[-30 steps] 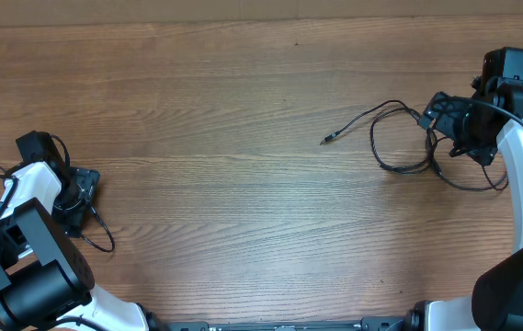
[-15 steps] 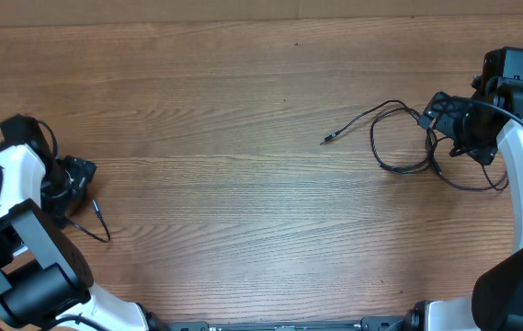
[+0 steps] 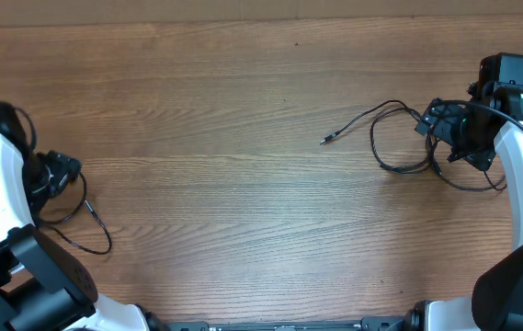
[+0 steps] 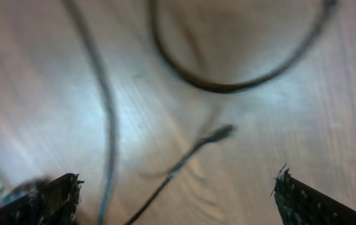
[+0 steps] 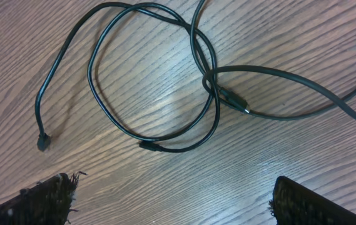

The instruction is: Untangle cables

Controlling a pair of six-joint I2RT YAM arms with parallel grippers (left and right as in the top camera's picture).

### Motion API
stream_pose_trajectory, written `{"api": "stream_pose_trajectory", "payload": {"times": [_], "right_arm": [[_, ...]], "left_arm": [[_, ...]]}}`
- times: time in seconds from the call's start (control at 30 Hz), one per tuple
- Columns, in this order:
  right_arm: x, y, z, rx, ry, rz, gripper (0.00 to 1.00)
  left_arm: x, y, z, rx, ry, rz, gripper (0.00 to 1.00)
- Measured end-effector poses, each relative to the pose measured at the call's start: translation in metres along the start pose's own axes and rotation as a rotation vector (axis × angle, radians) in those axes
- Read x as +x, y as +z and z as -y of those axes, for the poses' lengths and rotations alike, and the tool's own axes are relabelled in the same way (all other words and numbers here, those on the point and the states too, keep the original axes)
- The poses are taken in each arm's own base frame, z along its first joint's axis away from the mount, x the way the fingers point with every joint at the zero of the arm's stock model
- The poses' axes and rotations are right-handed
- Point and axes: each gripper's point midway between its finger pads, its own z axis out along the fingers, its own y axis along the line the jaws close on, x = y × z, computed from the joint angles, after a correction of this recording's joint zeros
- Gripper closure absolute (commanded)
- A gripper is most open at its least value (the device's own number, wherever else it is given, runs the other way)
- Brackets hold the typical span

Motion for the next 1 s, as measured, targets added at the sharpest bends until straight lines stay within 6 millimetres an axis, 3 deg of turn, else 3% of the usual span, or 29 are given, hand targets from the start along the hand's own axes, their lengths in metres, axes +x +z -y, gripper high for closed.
{"api": "stream_pose_trajectory", "payload": {"times": [0.13,0.27,0.33,0.43,0.7,0.87,1.0], "right_arm": [[0.000,0.000,0.000,0.000,-0.004,0.001,0.00],[0.000,0.000,0.000,-0.001,-0.006,0.002,0.00],[-0.001,0.000,0.000,-0.001,-0.009,0.003,0.00],[0.000,0.000,0.000,-0.001,-0.009,0.002,0.00],[0.000,0.000,0.000,-0.001,-0.009,0.001,0.00],[-0.001,0.000,0.000,0.000,-0.009,0.002,0.00],[0.000,0.000,0.000,-0.001,-0.009,0.001,0.00]], "left_arm": [[-0.018,0.015,-0.029,-0.030,-0.127,0.013,0.01],[-0.040,0.041,-0.051,-0.005,-0.223,0.050,0.11],[-0.048,0.053,-0.055,0.019,-0.254,0.073,0.11],[-0.052,0.068,-0.052,0.048,-0.252,0.104,0.10],[-0.056,0.091,-0.039,0.091,-0.211,0.175,0.23],[-0.062,0.096,-0.036,0.106,-0.213,0.202,0.26],[-0.068,0.106,-0.031,0.115,-0.209,0.211,0.39]]}}
